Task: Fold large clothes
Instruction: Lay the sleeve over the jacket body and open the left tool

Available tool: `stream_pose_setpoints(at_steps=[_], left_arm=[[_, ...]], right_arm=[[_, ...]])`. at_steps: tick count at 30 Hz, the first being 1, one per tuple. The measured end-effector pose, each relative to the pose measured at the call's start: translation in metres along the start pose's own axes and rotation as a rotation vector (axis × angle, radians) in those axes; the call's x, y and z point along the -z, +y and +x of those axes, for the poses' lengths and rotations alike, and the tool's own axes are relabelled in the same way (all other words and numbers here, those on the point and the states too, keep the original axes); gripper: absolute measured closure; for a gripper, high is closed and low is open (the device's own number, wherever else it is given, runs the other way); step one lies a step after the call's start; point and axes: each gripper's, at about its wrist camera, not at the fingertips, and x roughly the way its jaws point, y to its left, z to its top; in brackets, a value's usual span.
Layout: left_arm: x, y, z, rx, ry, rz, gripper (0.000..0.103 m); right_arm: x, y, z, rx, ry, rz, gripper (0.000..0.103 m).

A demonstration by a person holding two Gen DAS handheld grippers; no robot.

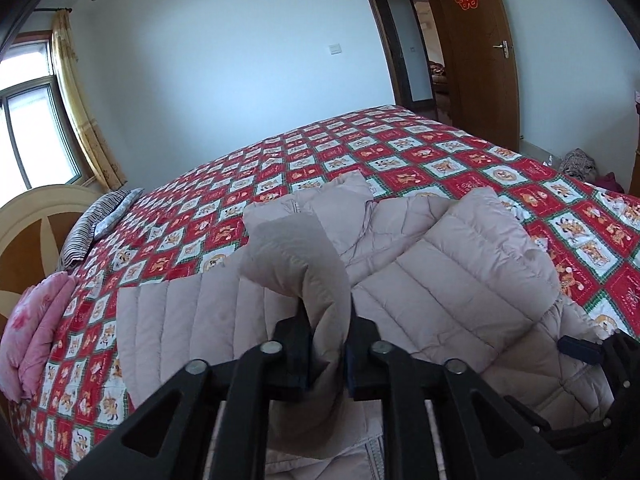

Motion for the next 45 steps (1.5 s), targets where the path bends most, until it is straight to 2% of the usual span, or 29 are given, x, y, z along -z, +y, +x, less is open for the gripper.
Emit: stream_pose_setpoints(at_steps=[3, 4, 5, 7, 11, 16, 19, 24, 25, 27, 29, 31, 34, 36, 40, 42, 44, 45], left_arm=[[0.004, -0.004, 0.003, 0.006, -0.004, 0.006, 0.054], [0.006, -0.005, 0.001, -0.007, -0.017, 0.013, 0.032], [0.008, -0.004, -0.003, -0.02, -0.042, 0.02, 0.022], [0.013, 0.0, -0.01, -0.027, -0.07, 0.033, 0.022], [0.027, 0.023, -0.014, -0.034, -0.061, 0.007, 0.022], [0.057, 0.075, 0.002, -0.111, 0.0, -0.053, 0.022], [0.075, 0.108, 0.016, -0.143, 0.054, -0.118, 0.022], [0.093, 0.146, 0.027, -0.156, 0.119, -0.236, 0.022], [0.095, 0.15, 0.027, -0.156, 0.122, -0.252, 0.022], [0.098, 0.159, 0.024, -0.157, 0.122, -0.271, 0.022], [0.099, 0.166, 0.021, -0.166, 0.122, -0.275, 0.022], [0.099, 0.177, 0.018, -0.173, 0.122, -0.291, 0.022], [0.102, 0.197, 0.018, -0.184, 0.121, -0.341, 0.022], [0.102, 0.206, 0.021, -0.192, 0.13, -0.374, 0.022], [0.1, 0.209, 0.027, -0.177, 0.145, -0.428, 0.022], [0.095, 0.202, 0.032, -0.159, 0.147, -0.43, 0.022], [0.087, 0.193, 0.033, -0.151, 0.134, -0.41, 0.022], [0.082, 0.189, 0.034, -0.146, 0.121, -0.399, 0.022]], right_arm=[[0.001, 0.003, 0.002, 0.014, 0.008, -0.012, 0.017], [0.002, 0.003, 0.002, 0.016, 0.009, -0.014, 0.017], [0.002, 0.003, 0.002, 0.017, 0.01, -0.014, 0.016], [0.001, 0.002, 0.004, 0.014, 0.014, -0.01, 0.016], [0.001, 0.001, 0.005, 0.013, 0.018, -0.006, 0.016], [-0.009, 0.002, -0.014, 0.011, -0.029, 0.016, 0.016], [-0.028, 0.016, -0.028, -0.068, -0.067, 0.027, 0.016], [-0.065, 0.036, 0.002, -0.164, -0.005, 0.048, 0.019], [-0.071, 0.036, 0.017, -0.18, 0.03, 0.072, 0.024], [-0.075, 0.033, 0.041, -0.226, 0.11, 0.127, 0.042], [-0.073, 0.035, 0.053, -0.28, 0.16, 0.158, 0.085], [-0.071, 0.036, 0.043, -0.285, 0.122, 0.133, 0.091], [-0.067, 0.032, 0.021, -0.247, 0.074, 0.094, 0.093], [-0.064, 0.024, 0.013, -0.202, 0.063, 0.086, 0.093], [-0.054, 0.009, 0.022, -0.141, 0.115, 0.083, 0.093], [-0.051, 0.008, 0.021, -0.1, 0.108, 0.062, 0.087], [-0.054, 0.004, 0.008, -0.05, 0.06, 0.081, 0.044], [-0.056, 0.002, -0.004, -0.041, 0.009, 0.101, 0.041]])
